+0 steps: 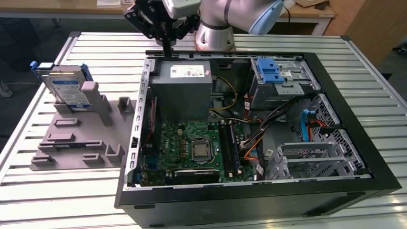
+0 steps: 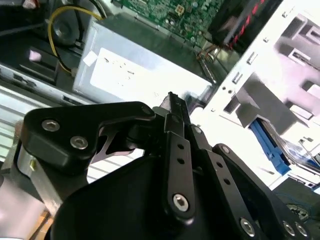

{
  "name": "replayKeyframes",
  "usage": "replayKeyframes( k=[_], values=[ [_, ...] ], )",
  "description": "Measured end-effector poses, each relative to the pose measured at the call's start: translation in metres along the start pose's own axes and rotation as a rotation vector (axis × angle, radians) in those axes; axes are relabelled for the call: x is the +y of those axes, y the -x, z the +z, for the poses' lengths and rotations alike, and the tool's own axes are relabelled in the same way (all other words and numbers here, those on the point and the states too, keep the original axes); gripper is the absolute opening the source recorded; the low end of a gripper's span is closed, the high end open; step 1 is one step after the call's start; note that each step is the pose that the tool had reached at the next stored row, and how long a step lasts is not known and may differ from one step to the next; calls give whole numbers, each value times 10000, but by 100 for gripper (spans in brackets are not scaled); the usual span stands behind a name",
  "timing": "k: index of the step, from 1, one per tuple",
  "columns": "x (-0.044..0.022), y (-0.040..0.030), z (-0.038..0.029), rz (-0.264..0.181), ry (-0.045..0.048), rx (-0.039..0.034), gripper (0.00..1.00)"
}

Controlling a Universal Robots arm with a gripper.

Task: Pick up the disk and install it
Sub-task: 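Reach for the disk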

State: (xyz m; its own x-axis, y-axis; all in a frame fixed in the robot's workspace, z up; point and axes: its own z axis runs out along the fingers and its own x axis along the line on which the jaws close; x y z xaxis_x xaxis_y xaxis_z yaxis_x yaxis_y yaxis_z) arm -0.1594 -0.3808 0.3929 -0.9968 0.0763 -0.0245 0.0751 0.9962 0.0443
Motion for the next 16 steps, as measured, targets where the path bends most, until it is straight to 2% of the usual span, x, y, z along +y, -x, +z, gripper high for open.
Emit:
replayKeyframes(
  k=[3, 7, 10, 16],
  values=[
    [29, -120, 1, 1, 0, 0, 11],
    [24, -303, 7, 0, 1, 3, 11],
    [28, -429, 19, 2, -3, 36, 11],
    [89, -653, 63, 1, -8, 83, 11]
  ],
)
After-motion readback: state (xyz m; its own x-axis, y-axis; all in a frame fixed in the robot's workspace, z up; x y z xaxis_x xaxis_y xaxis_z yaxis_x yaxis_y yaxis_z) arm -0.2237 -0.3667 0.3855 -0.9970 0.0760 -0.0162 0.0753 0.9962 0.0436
